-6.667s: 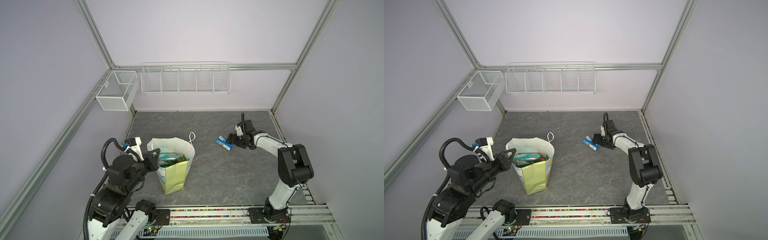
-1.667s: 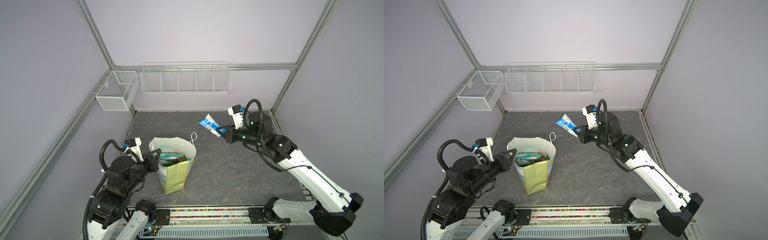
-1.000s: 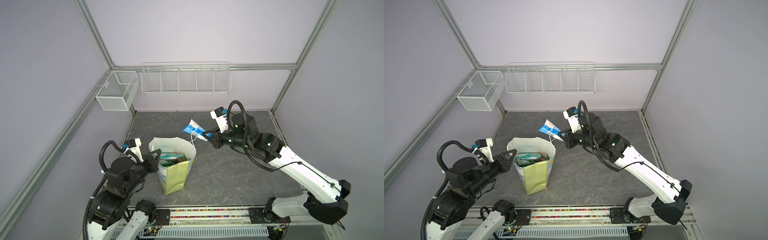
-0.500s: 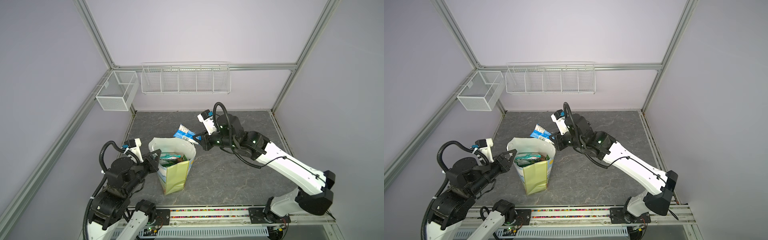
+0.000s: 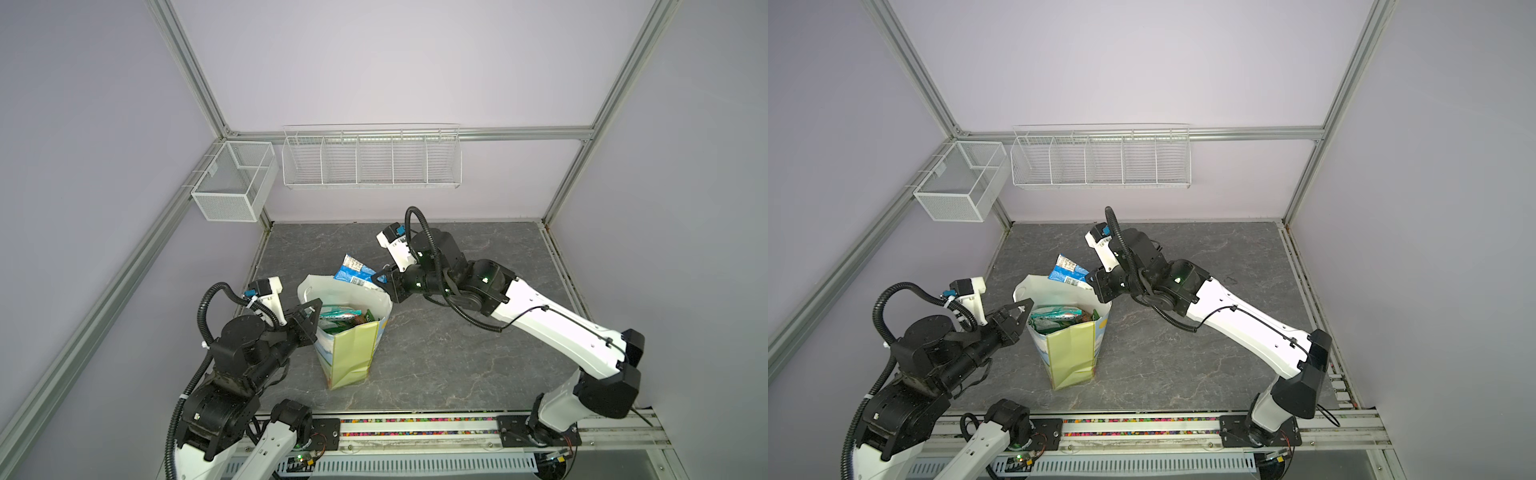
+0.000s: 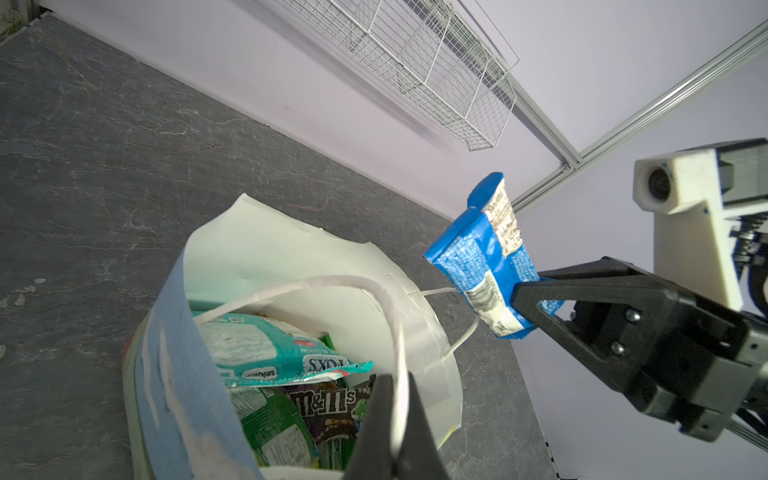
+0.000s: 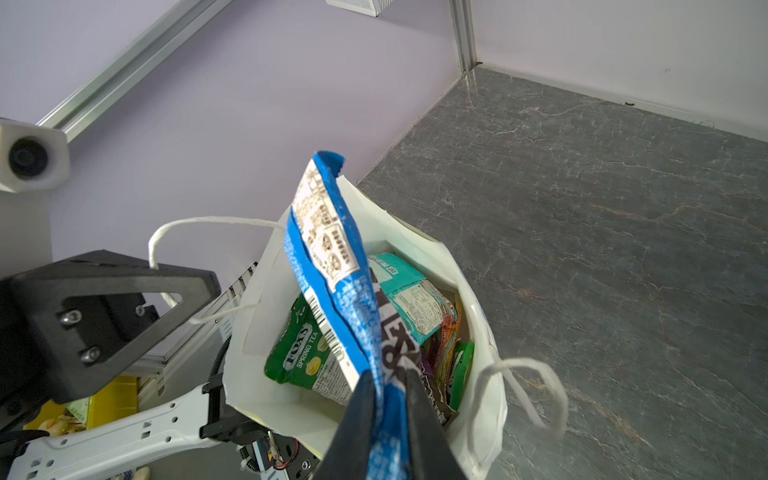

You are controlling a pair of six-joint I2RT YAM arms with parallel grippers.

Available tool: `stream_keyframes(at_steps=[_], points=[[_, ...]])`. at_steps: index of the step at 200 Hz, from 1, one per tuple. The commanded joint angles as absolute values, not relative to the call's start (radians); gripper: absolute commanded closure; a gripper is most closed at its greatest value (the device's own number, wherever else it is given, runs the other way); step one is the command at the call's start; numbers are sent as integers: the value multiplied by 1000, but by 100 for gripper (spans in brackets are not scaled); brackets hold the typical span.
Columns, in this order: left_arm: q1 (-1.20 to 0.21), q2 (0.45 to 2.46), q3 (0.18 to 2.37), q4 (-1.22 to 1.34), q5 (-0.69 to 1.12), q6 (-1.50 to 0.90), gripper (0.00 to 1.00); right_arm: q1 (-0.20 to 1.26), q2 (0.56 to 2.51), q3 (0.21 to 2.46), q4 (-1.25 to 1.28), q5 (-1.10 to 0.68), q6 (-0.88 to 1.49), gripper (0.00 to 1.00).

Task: Place the snacks into the paper bag
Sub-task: Place the snack in the paper bag.

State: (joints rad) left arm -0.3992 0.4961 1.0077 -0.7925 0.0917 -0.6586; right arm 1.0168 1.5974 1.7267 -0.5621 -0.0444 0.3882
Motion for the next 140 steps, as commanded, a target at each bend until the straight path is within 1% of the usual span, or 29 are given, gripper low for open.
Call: stream_keyframes(at_steps=[1,19,32,41,51,87,108,140], points=[[-396,484,1006,-781,103,-664,100,1030,1616,1765,-564,-32,370,80],[-395,483,1007,-780,103,-663,100,1033,1628,1777,-571,-32,369,75],[-394,482,1006,-781,101,-661,100,1035,1634,1782,-577,-32,365,65],[-395,482,1006,-782,101,-659,100,1036,1635,1784,-582,-31,359,61],[-394,479,1006,-784,98,-657,100,1038,1634,1784,-584,-28,357,58],[-395,476,1000,-785,97,-657,100,1039,1622,1782,-587,-26,354,57],[-394,473,998,-787,95,-658,100,1040,1613,1779,-593,-13,349,51],[-394,470,998,-790,95,-657,100,1039,1594,1769,-602,11,339,37]])
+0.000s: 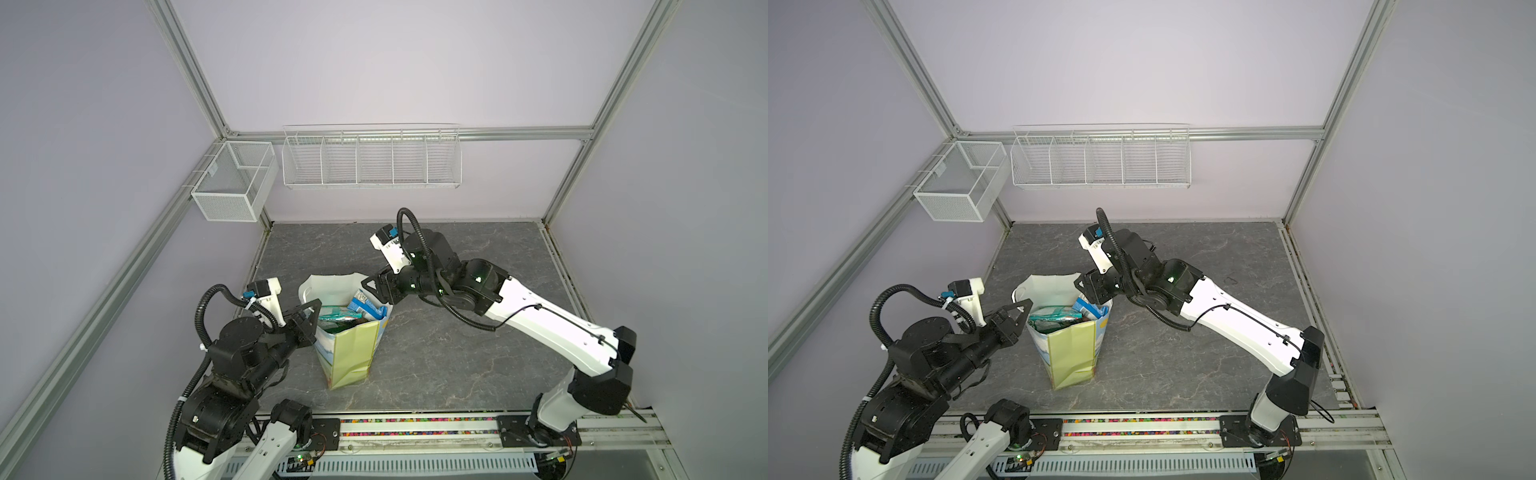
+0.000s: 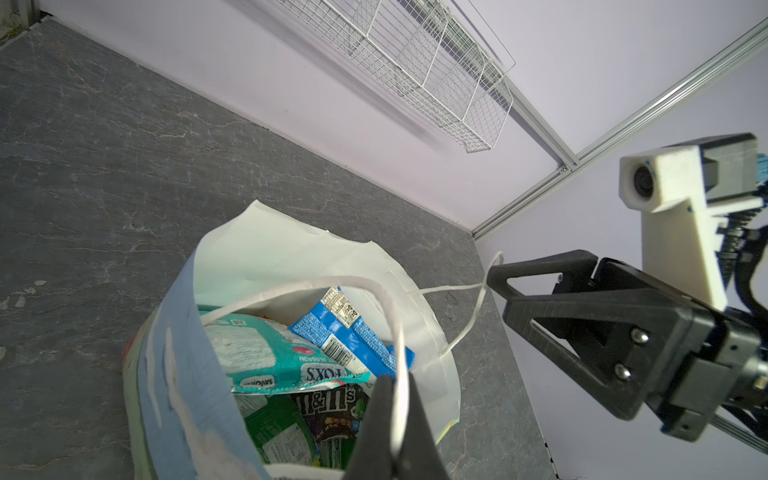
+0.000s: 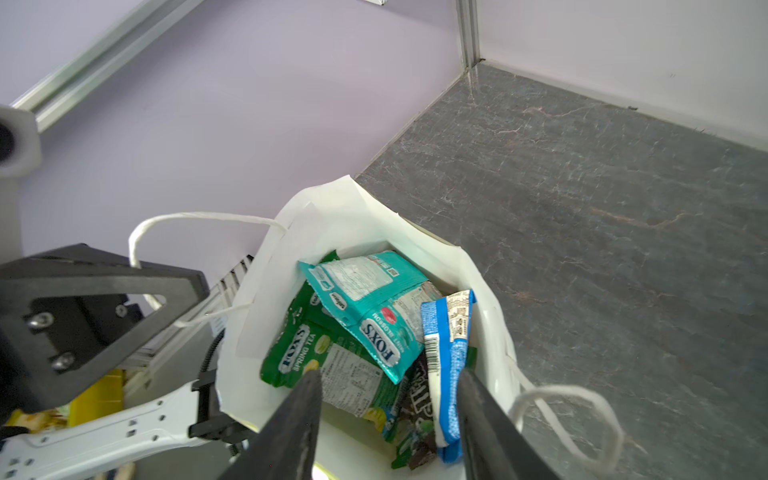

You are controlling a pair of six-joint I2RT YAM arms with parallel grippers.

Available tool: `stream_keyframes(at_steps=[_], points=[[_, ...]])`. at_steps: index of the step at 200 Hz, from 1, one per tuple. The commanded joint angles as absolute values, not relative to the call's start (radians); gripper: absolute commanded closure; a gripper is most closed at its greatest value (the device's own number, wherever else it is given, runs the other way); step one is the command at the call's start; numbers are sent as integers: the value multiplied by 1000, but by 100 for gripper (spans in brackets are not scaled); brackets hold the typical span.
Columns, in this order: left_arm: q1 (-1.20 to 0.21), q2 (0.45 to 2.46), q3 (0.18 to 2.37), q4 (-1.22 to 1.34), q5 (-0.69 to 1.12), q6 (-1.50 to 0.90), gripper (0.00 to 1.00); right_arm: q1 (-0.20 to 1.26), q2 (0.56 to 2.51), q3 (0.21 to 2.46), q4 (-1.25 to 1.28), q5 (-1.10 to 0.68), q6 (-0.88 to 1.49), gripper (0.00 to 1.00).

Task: Place the snacks into the paper bag
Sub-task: Place the snack in the paper bag, then pick up the paper bag from the center of the table.

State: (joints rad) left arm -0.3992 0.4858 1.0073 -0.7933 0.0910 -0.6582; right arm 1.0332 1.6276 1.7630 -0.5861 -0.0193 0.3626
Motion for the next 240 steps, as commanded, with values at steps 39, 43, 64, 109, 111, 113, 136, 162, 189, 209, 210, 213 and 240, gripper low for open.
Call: stream_keyframes(at_steps=[39,43,64,109,111,113,136,162,189,209,210,213,240], points=[[-395,471,994,-787,94,-658,100,1040,1565,1755,-612,47,326,32],[-394,470,993,-787,95,-659,100,1040,1561,1754,-613,52,324,32],[-395,472,991,-785,95,-659,100,1040,1548,1748,-623,81,317,31],[-395,473,989,-784,95,-658,100,1039,1524,1706,-628,142,306,31],[-395,472,989,-784,95,-658,100,1040,1523,1703,-627,142,307,31],[-395,474,990,-784,95,-659,100,1040,1523,1700,-625,145,307,31],[-395,473,988,-782,95,-661,100,1037,1523,1669,-614,148,311,31],[-395,474,989,-782,96,-659,100,1034,1536,1654,-605,128,316,32],[-394,473,989,-783,96,-658,100,1024,1557,1644,-589,108,323,32],[-394,469,987,-785,95,-659,100,1019,1585,1648,-582,86,329,33],[-395,469,986,-785,95,-658,100,1019,1588,1650,-582,85,329,33],[-395,468,986,-785,94,-658,100,1019,1593,1649,-582,82,328,33],[-395,470,986,-787,93,-654,100,1013,1640,1666,-576,62,332,33]])
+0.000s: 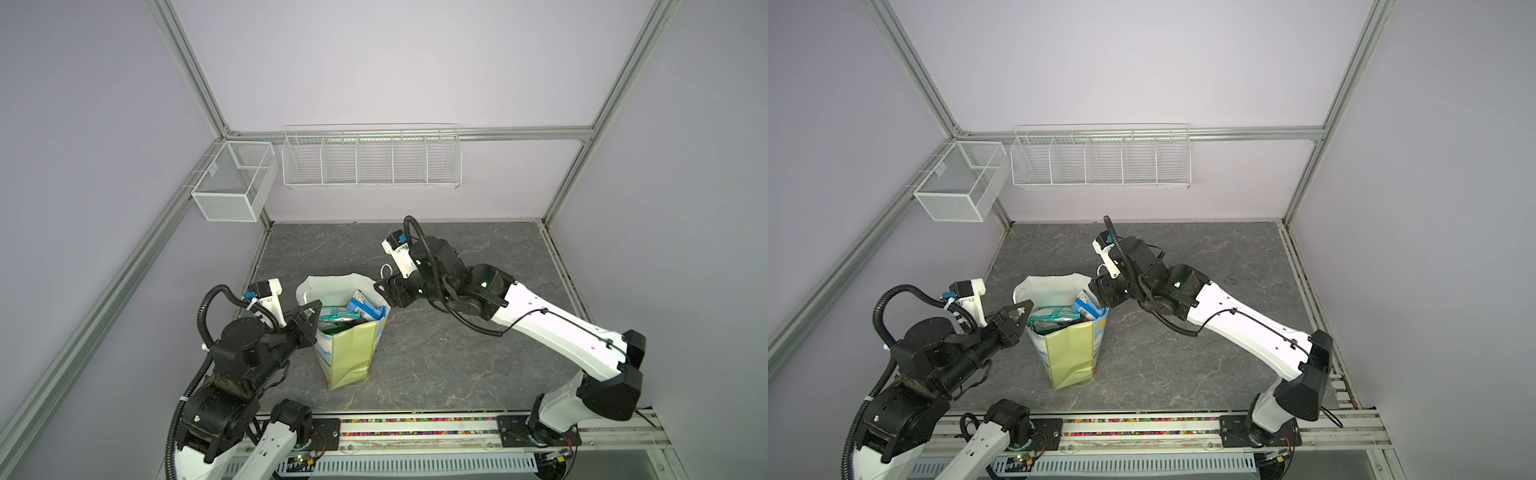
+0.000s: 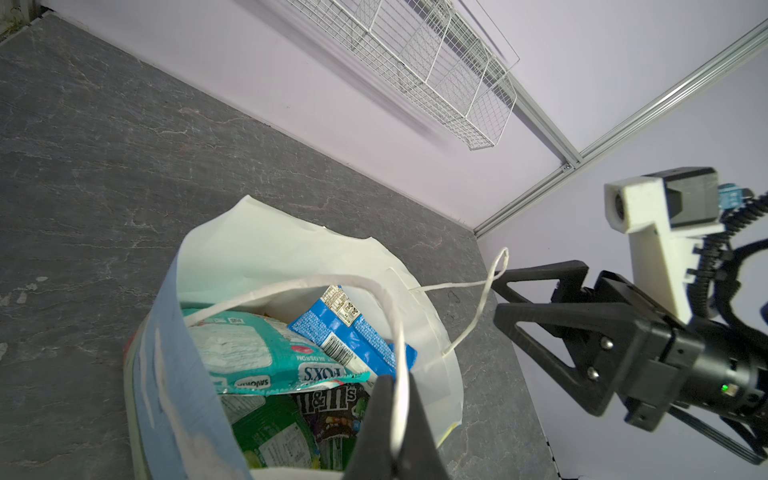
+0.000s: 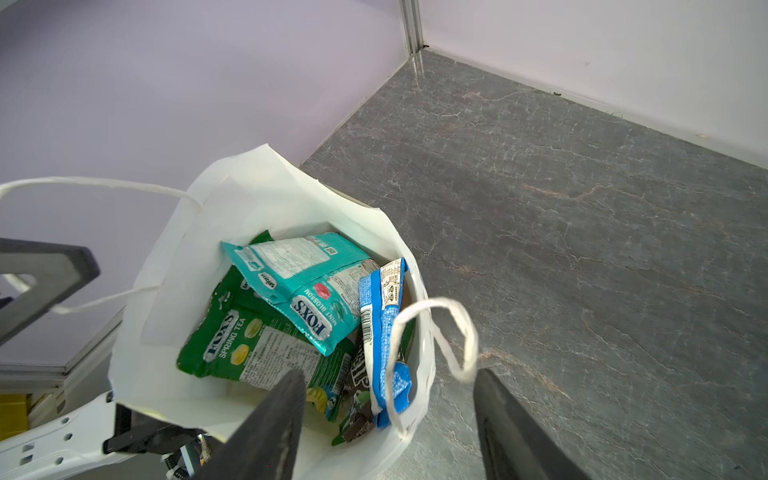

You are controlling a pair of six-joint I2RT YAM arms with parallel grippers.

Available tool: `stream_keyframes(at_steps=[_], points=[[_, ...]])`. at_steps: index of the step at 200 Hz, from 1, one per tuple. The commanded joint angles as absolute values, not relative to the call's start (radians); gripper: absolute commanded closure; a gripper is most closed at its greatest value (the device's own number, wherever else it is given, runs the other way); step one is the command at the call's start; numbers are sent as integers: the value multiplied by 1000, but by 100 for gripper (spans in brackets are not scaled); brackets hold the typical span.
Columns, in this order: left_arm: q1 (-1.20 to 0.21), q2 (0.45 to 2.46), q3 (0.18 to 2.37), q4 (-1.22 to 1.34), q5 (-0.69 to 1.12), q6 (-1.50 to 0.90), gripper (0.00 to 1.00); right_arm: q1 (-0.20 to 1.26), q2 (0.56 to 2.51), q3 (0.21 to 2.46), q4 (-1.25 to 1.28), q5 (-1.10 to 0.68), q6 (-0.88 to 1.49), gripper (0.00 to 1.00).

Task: Place the snacks into the paper bag
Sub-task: Pick up the paper bag from the center of the table.

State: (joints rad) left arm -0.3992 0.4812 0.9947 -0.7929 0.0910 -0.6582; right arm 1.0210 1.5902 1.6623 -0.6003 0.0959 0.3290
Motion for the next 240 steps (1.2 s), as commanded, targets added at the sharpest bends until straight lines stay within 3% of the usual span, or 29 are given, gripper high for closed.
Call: stream_keyframes(at_steps=[1,19,54,92,240], points=[[-396,469,986,-787,93,-654,100,1013,1641,1667,-577,62,332,33],[-396,472,990,-791,89,-649,100,1008,1668,1685,-583,57,332,37],[-395,478,993,-787,92,-645,100,1001,1675,1699,-580,75,325,75],[-395,527,1015,-765,97,-629,100,983,1673,1738,-600,83,303,93],[-395,723,1190,-734,83,-555,100,919,1577,1811,-633,104,231,93]])
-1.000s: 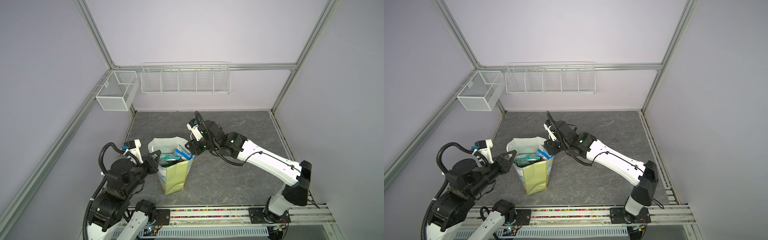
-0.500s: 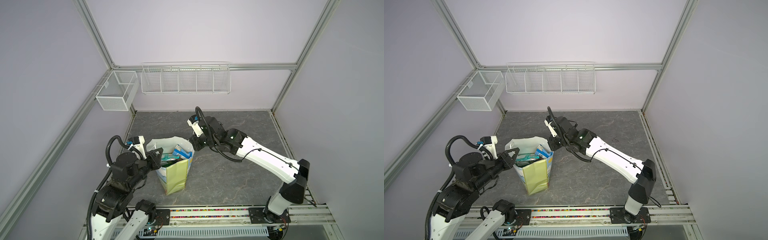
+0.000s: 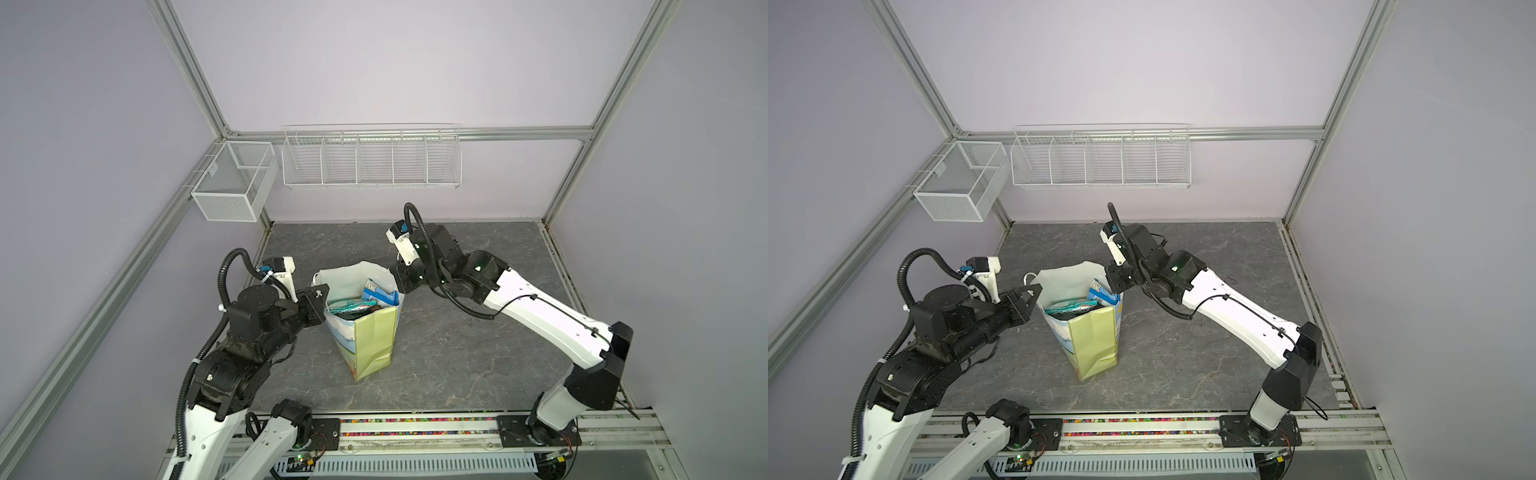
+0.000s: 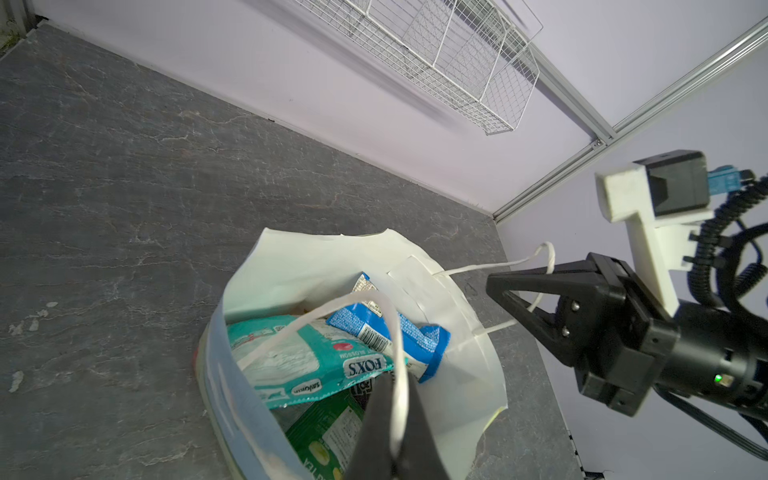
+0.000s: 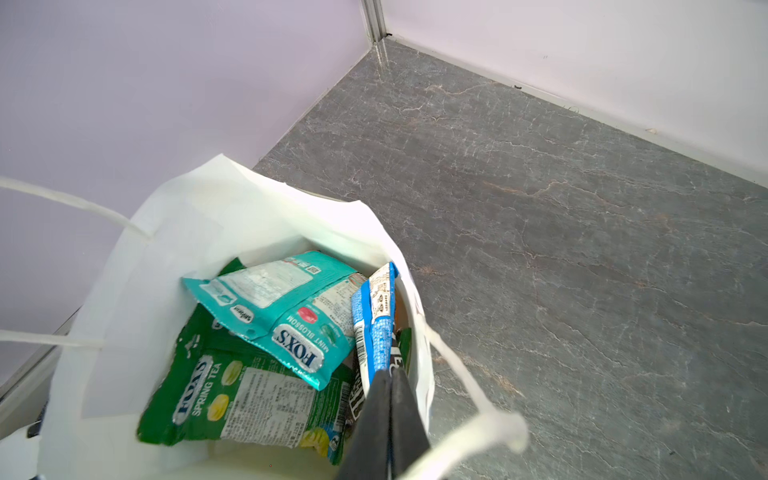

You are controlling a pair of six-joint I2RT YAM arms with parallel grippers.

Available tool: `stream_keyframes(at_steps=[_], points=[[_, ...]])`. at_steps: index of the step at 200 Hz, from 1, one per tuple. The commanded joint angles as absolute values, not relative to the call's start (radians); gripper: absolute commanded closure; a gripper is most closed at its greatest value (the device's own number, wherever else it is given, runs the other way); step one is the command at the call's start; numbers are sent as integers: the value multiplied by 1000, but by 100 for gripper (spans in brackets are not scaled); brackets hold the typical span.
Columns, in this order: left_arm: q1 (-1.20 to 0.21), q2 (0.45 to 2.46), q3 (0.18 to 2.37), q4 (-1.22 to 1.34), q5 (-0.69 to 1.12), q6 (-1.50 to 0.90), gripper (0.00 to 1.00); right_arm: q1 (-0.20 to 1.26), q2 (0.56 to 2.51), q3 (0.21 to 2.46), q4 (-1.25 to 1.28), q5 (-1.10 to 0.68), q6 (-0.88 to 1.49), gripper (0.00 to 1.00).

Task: Place the snacks into the paper bag
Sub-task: Pick up the paper bag from the center of the table.

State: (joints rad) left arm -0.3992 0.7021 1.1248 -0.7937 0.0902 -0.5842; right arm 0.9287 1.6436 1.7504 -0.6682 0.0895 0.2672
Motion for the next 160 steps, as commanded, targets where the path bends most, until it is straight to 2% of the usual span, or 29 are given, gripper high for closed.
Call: stream_keyframes(at_steps=[1,123,160], points=[[-395,725,1192,-734,83,-555,100,918,1576,1812,-633,105,231,93],[-395,1003,1371,-644,117,-504,100,833,1536,1845,-672,151,188,93],[-394,1114,1428,-593,175,-522,100,780,1513,1830,-674,156,192,93]])
